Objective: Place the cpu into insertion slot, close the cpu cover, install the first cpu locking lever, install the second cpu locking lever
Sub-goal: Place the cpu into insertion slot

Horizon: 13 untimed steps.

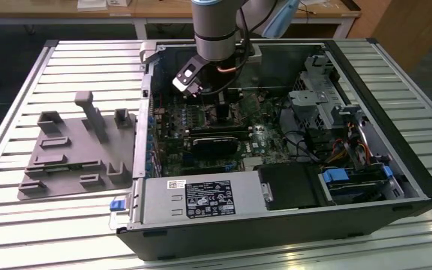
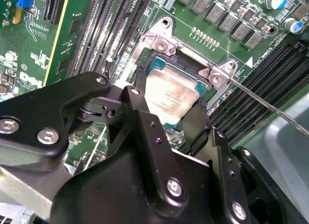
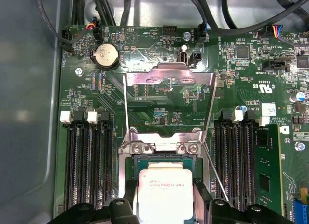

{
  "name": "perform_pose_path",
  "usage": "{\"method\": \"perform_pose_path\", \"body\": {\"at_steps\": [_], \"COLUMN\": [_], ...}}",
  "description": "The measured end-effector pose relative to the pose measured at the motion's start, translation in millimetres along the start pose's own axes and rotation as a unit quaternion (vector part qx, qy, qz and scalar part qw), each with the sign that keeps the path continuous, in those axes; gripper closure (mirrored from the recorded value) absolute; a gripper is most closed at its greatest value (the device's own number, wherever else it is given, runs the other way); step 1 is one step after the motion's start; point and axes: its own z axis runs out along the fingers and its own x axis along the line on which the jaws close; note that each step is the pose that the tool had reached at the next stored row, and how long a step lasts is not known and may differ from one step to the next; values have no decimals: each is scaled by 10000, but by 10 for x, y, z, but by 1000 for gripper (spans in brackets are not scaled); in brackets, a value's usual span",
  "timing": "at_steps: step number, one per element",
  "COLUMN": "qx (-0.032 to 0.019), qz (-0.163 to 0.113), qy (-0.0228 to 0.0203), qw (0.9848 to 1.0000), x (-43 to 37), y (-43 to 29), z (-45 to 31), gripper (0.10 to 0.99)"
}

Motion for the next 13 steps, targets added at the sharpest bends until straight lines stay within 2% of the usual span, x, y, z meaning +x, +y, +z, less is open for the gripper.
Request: {"method": "perform_pose_path", "body": {"at_steps": [7,8,13], "qx": [-3,-1,0], "qz": [1,0,0], "qy": [3,2,1], "qw": [10000,10000,10000], "x": [1,1,-1], "y": [0,0,1], "z": [4,3,-11], "gripper": [537,475,475]}}
